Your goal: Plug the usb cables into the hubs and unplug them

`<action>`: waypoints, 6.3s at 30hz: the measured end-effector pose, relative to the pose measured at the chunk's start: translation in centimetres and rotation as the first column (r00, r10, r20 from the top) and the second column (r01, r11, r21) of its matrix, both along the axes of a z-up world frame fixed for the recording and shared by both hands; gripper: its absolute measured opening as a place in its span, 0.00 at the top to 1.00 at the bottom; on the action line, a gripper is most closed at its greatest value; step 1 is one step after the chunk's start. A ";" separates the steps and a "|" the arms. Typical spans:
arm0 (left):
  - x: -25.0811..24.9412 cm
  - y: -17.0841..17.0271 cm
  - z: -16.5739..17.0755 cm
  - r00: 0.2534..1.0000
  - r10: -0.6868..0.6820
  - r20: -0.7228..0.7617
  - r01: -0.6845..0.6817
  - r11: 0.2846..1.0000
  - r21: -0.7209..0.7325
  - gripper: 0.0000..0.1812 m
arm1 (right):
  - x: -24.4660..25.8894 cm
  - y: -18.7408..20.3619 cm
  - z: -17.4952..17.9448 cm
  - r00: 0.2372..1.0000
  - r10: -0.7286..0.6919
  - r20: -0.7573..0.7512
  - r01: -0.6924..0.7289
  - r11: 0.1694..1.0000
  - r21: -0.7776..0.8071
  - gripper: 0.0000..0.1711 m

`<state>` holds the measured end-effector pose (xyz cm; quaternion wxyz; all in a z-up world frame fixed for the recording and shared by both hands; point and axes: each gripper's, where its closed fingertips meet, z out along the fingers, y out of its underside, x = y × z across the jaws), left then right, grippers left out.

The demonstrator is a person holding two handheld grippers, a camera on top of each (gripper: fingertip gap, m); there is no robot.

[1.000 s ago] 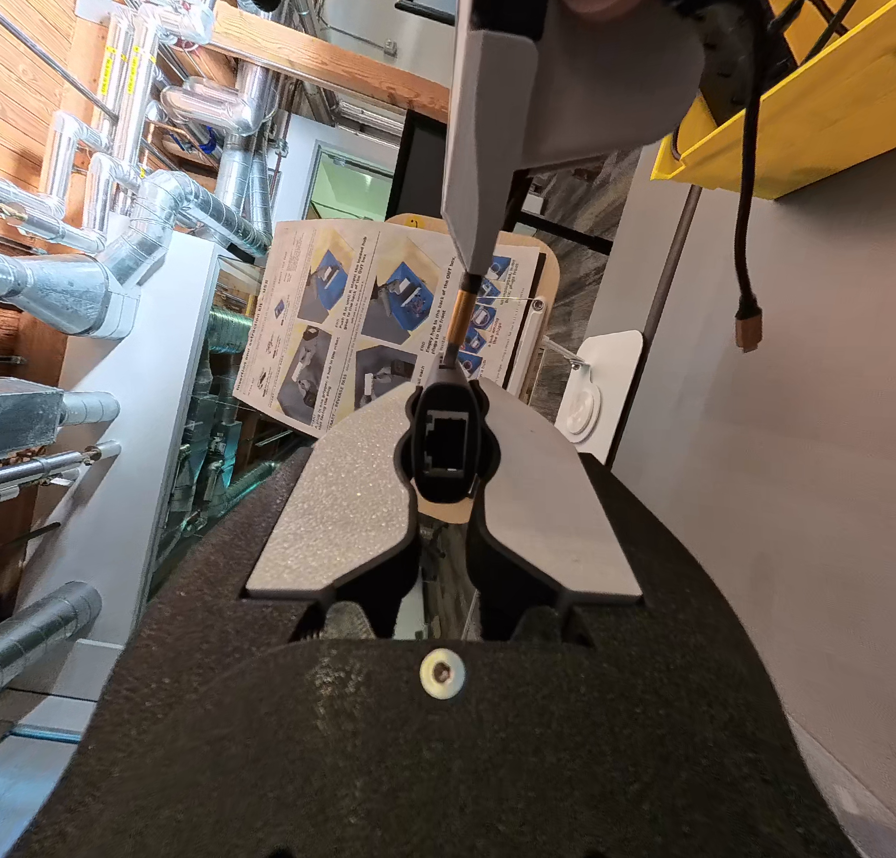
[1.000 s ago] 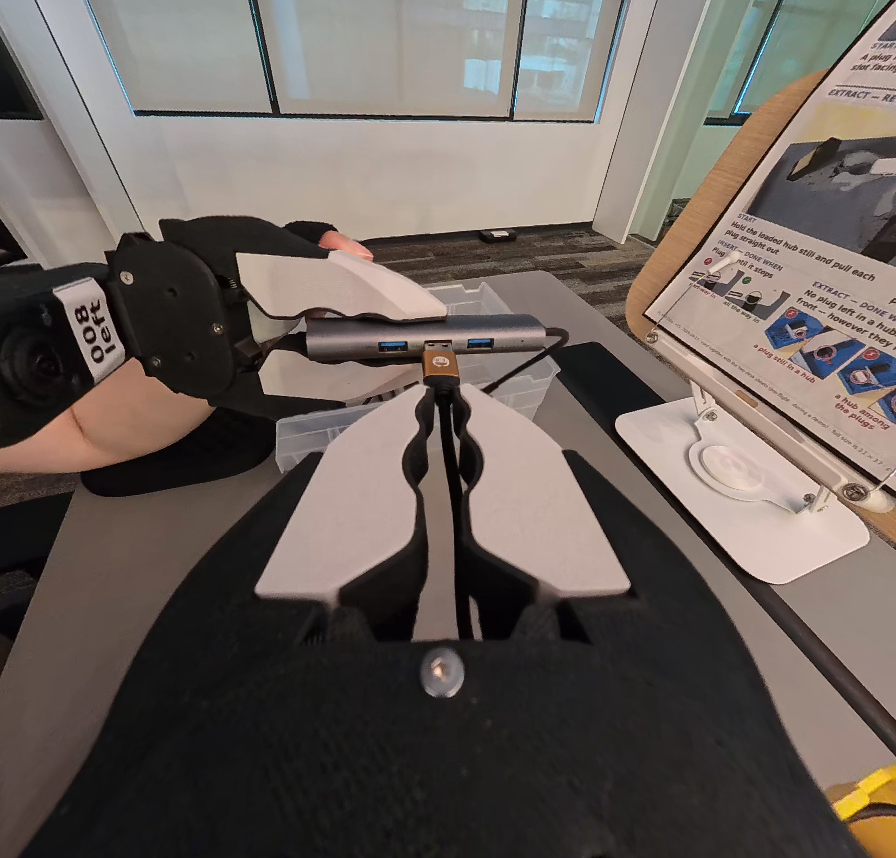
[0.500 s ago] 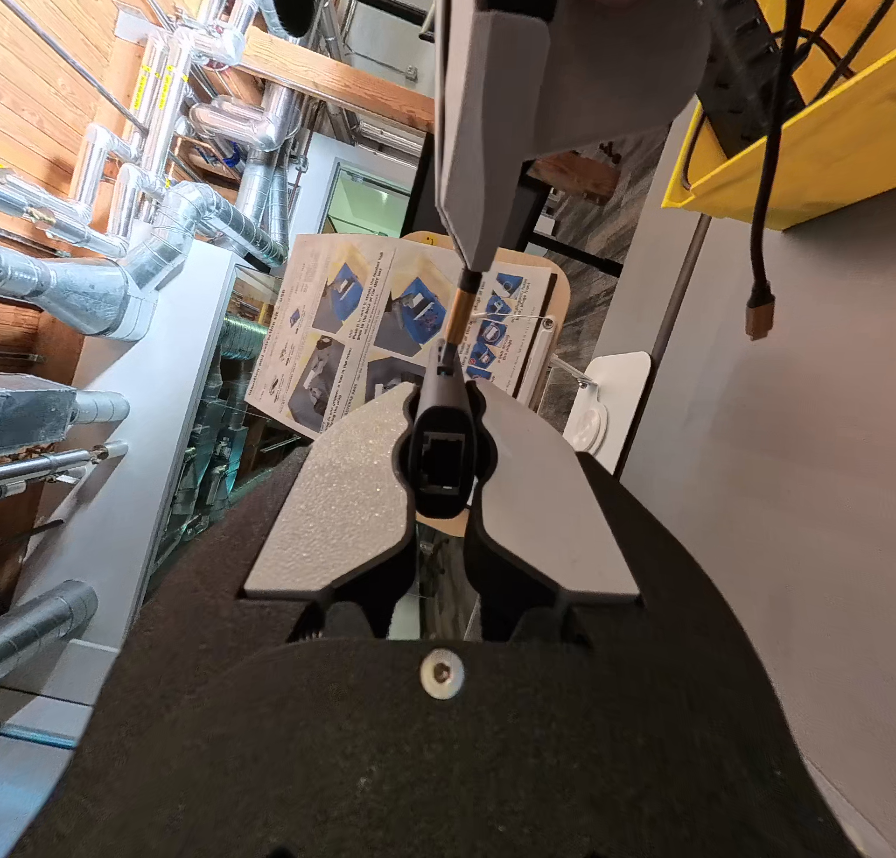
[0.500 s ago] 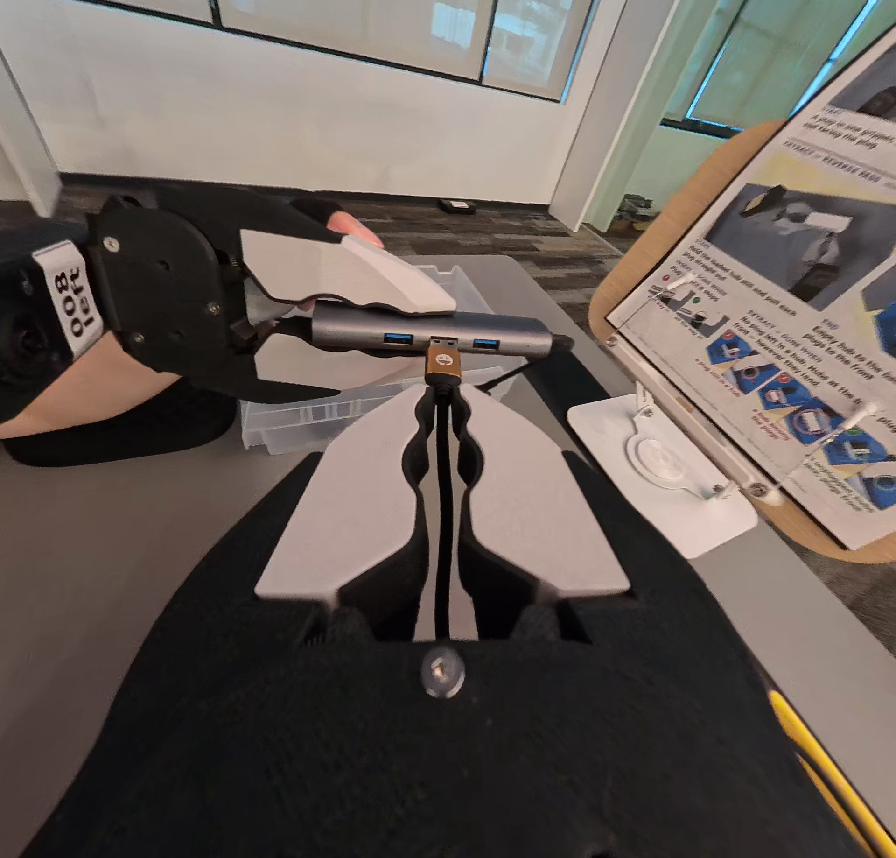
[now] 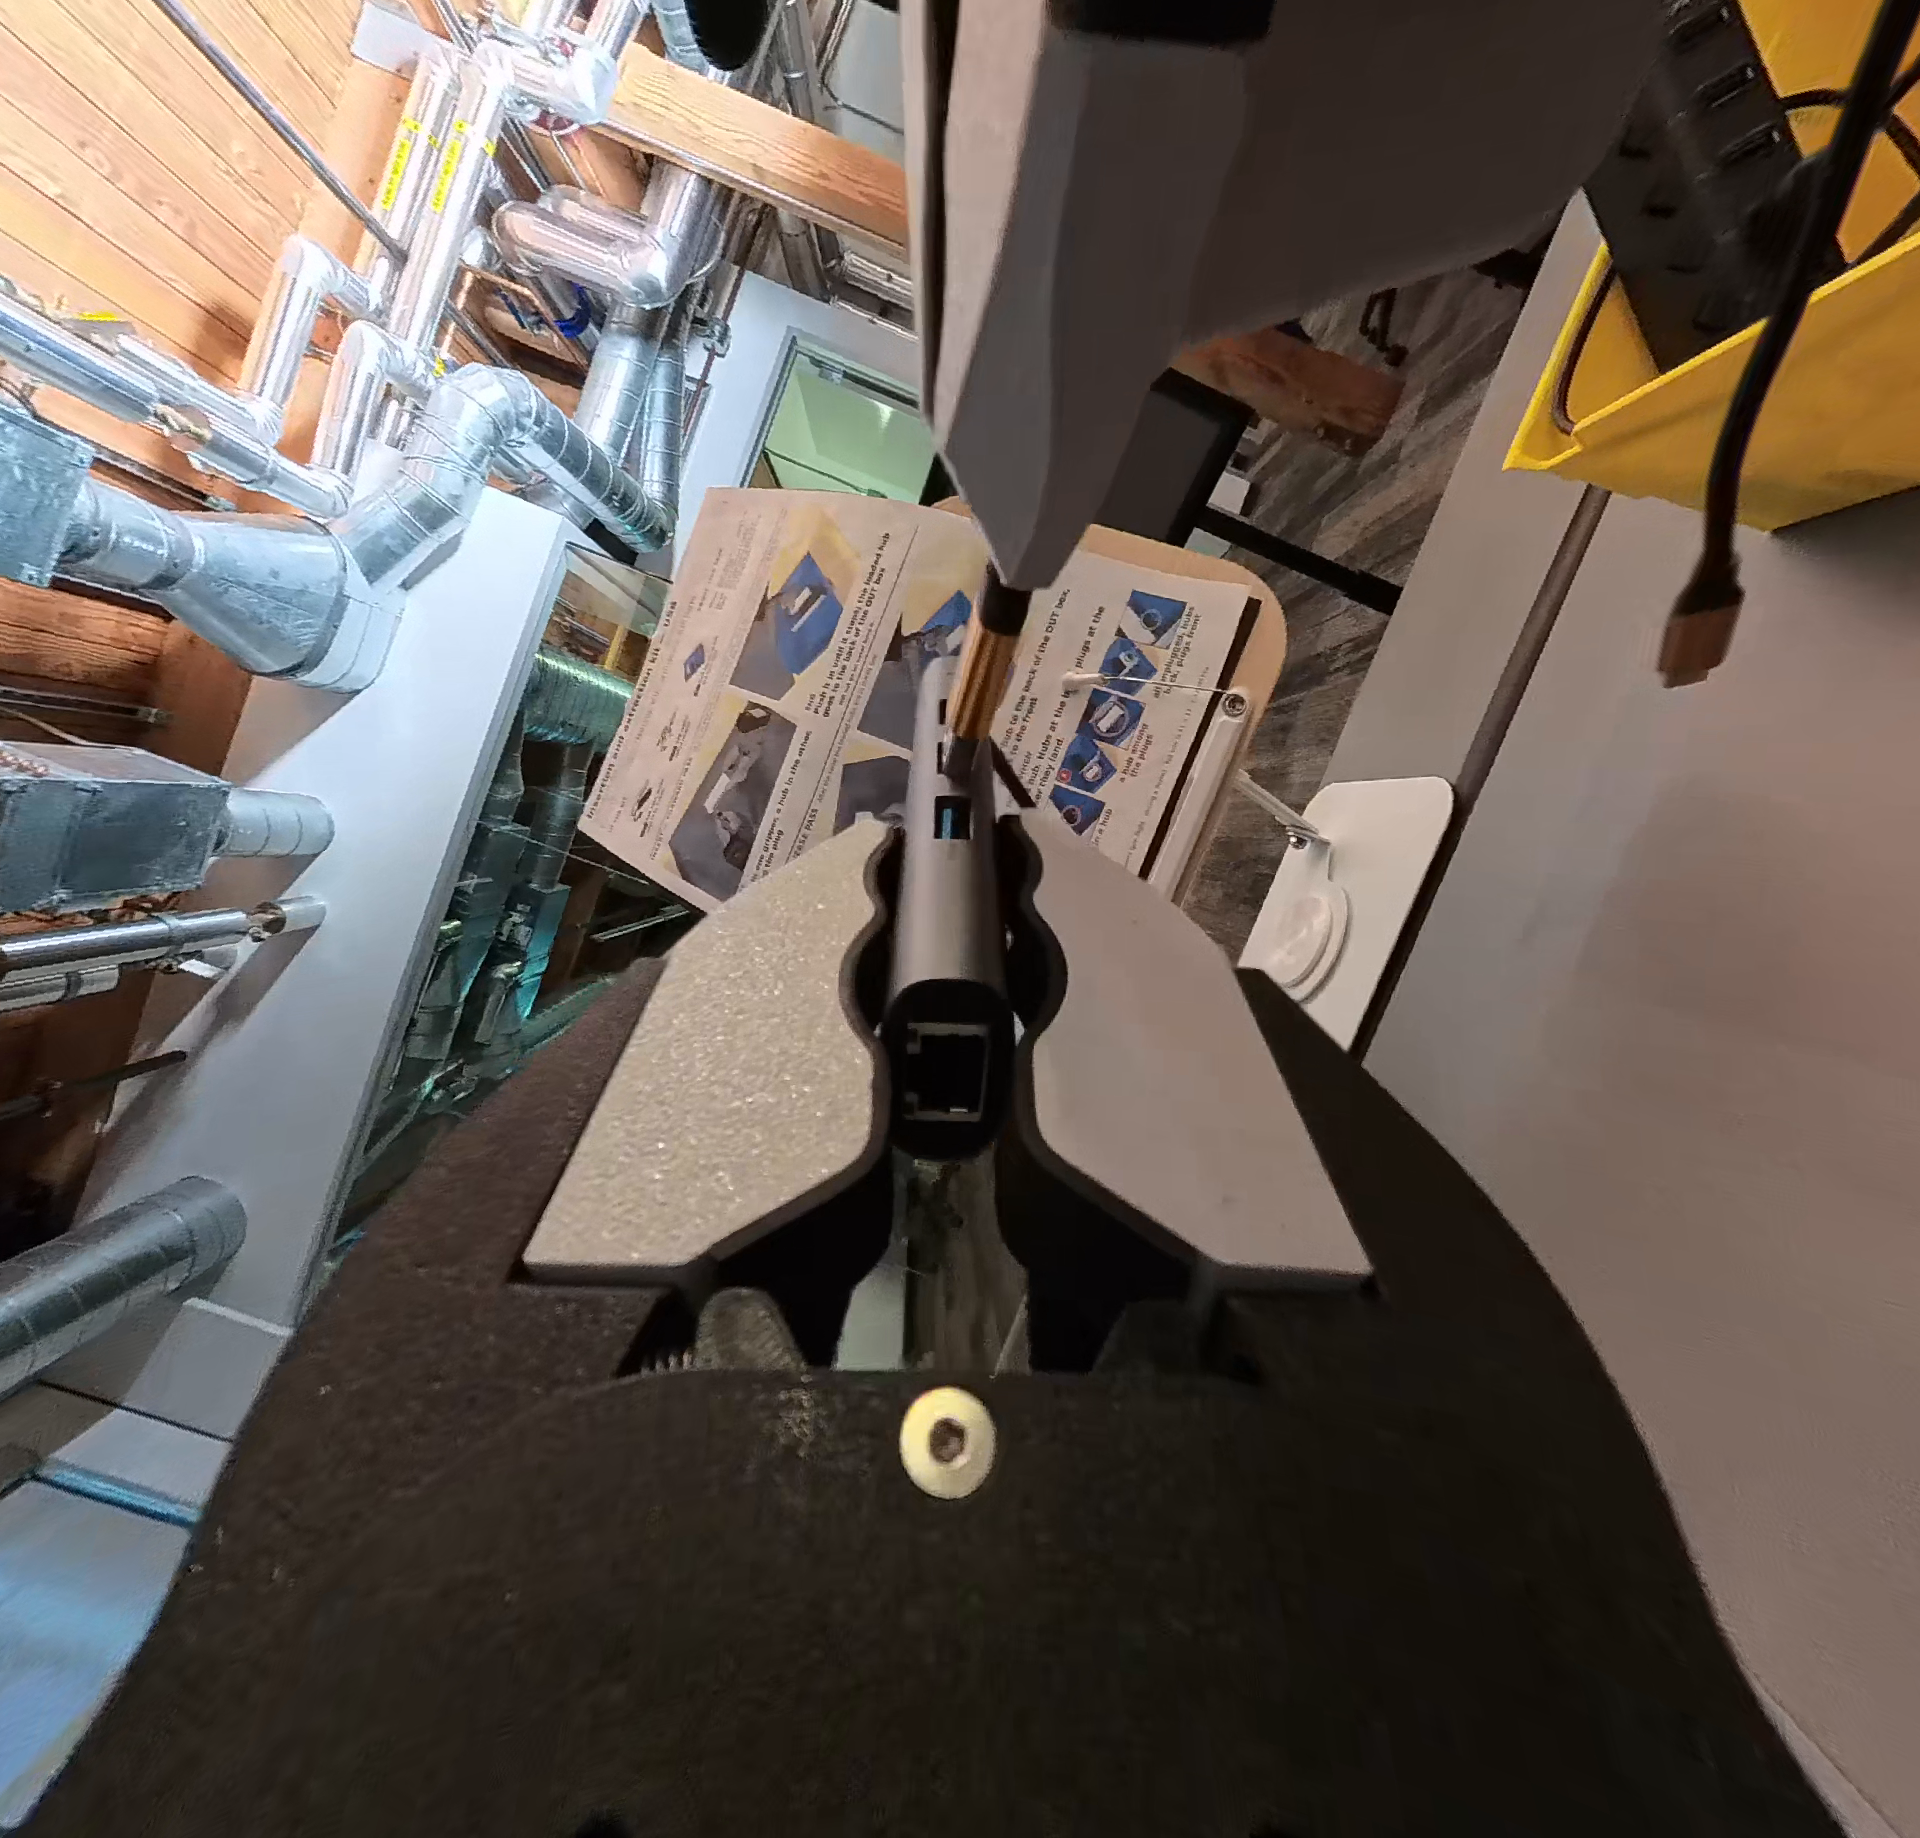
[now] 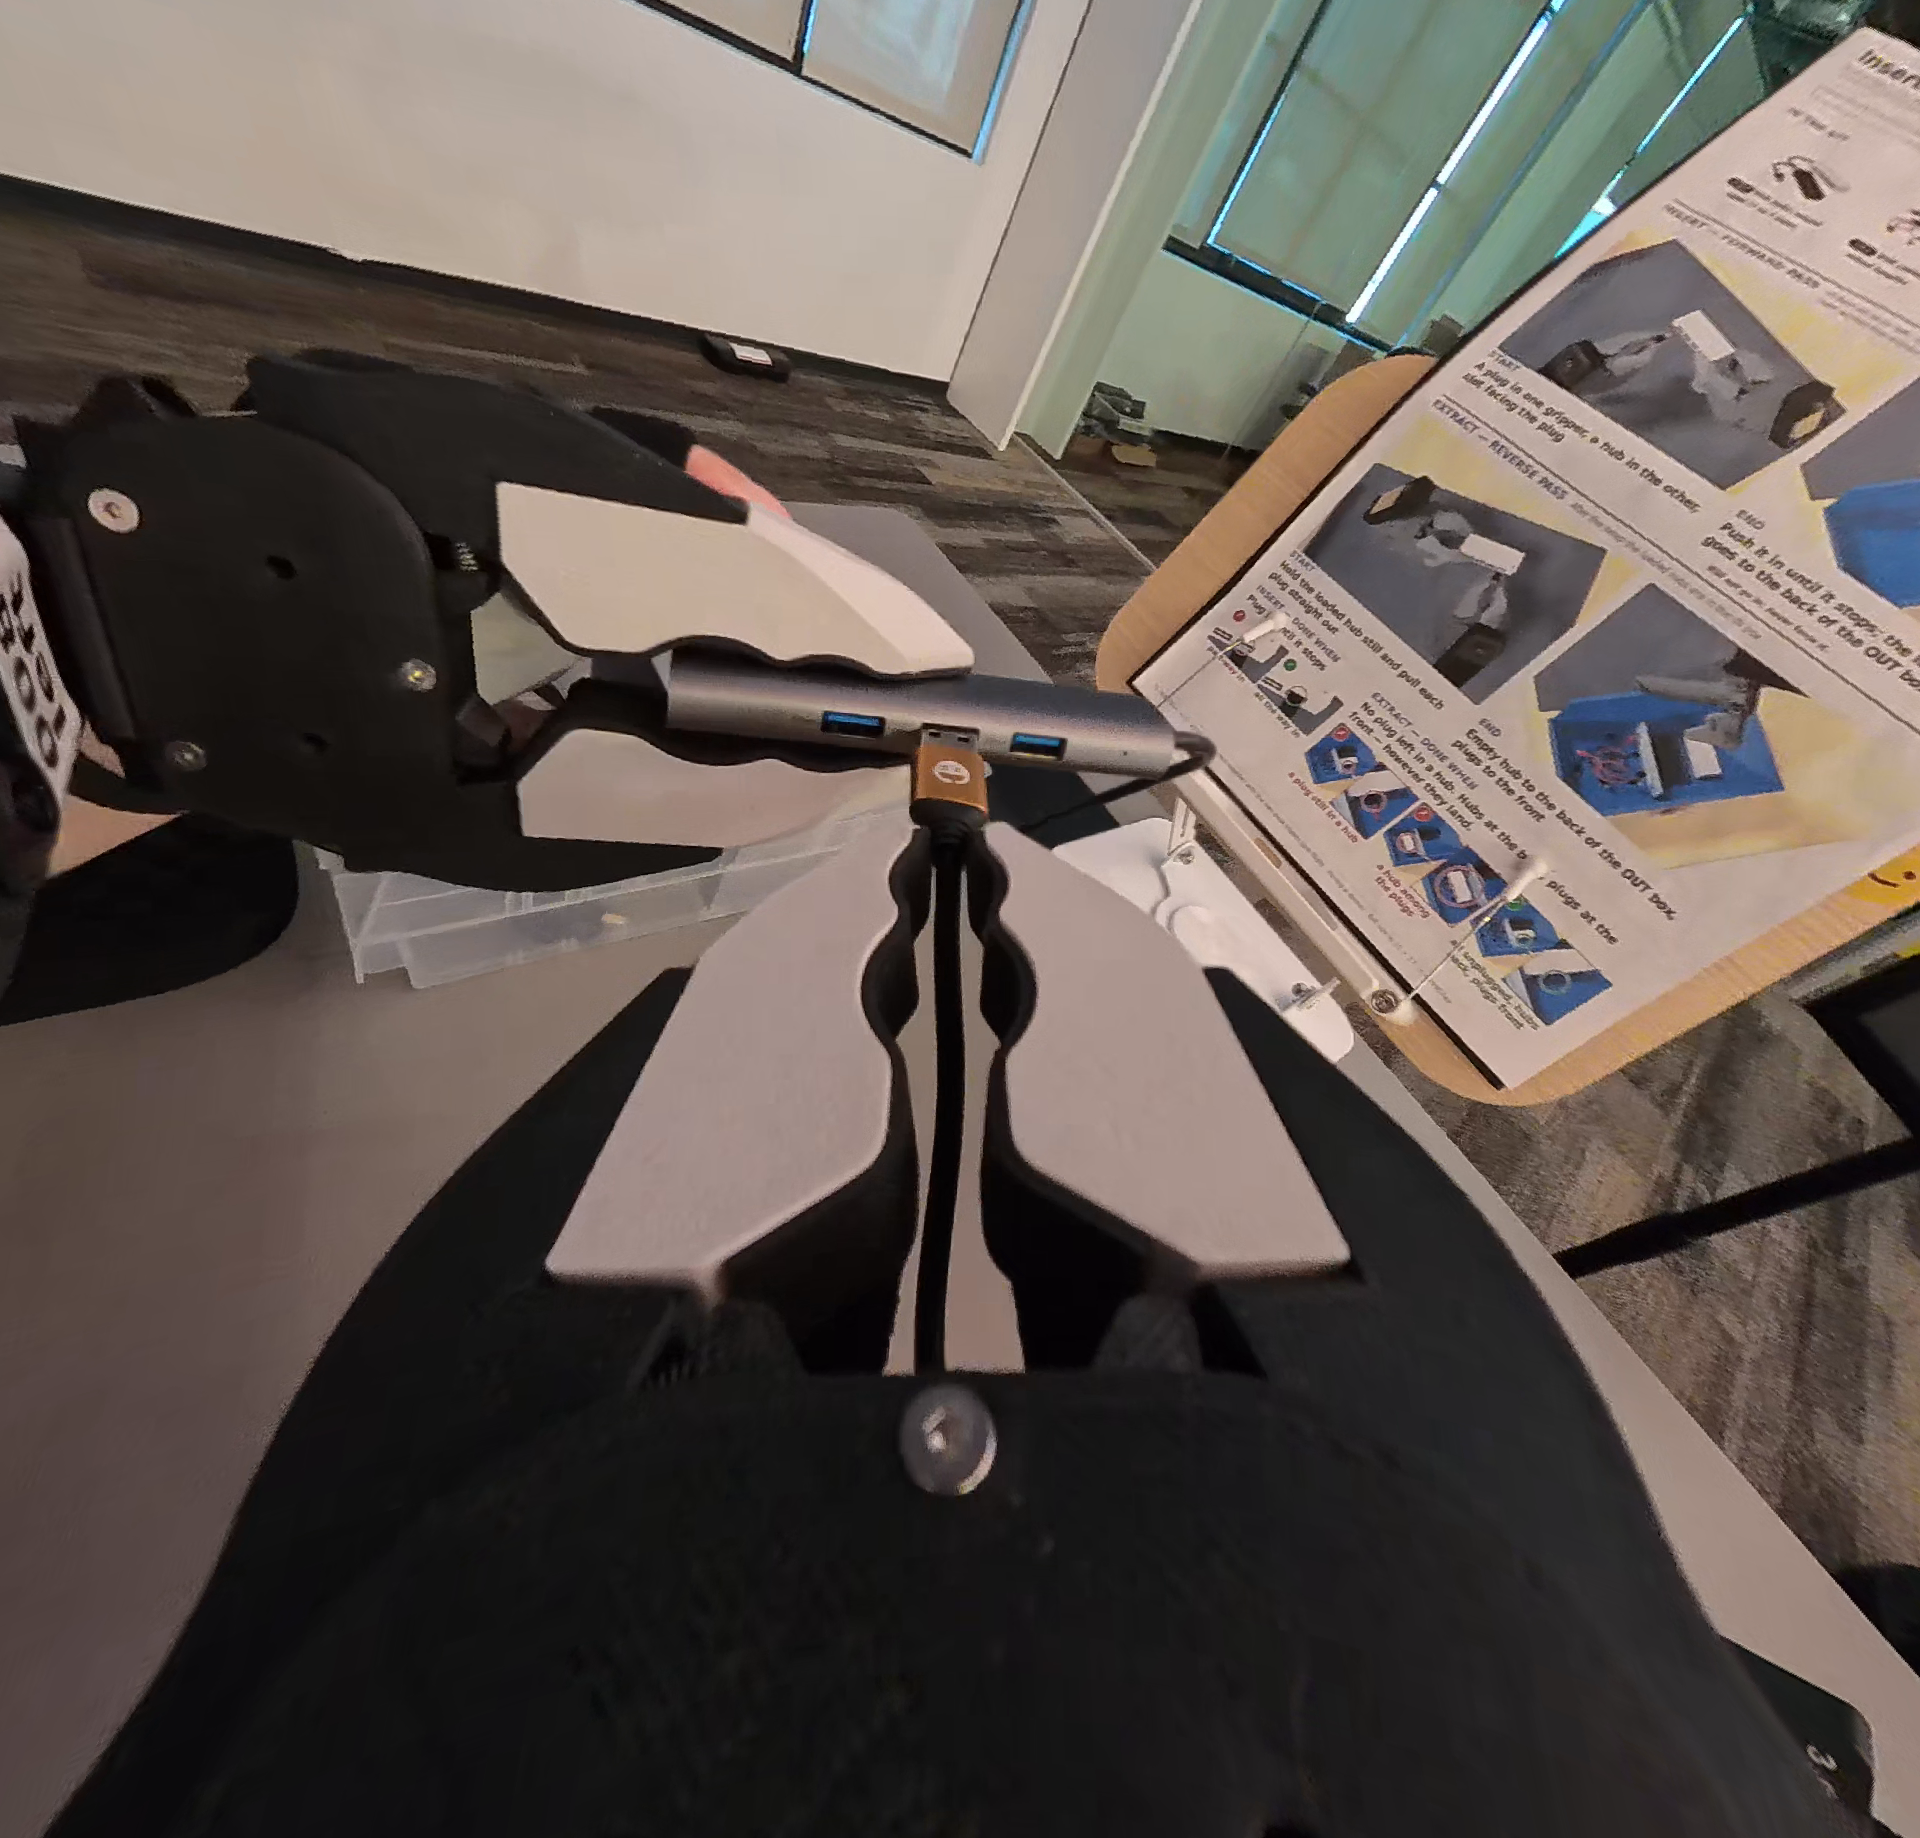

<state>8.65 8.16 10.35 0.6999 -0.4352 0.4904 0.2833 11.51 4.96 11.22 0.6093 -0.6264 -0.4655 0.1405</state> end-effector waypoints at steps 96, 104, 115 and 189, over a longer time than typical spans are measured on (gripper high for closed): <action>2.7 -4.6 1.7 0.946 -0.288 0.148 0.286 0.958 0.036 0.91 | 3.2 -4.5 2.5 0.957 0.261 -0.129 -0.279 0.947 -0.160 0.95; 3.3 -5.1 1.3 0.910 -0.366 0.193 0.378 0.926 -0.027 0.91 | 7.4 -6.3 7.3 0.856 0.363 -0.367 -0.409 0.911 -0.054 0.93; 5.5 -7.9 0.7 0.787 -0.538 0.301 0.595 0.790 -0.146 0.91 | 7.0 0.0 0.3 0.922 0.379 -0.077 -0.367 0.920 0.138 0.74; 6.1 -7.1 -4.2 0.846 -0.522 0.111 0.518 0.752 -0.409 0.91 | 5.5 -2.0 -5.2 0.809 0.204 0.551 -0.362 0.912 0.195 0.89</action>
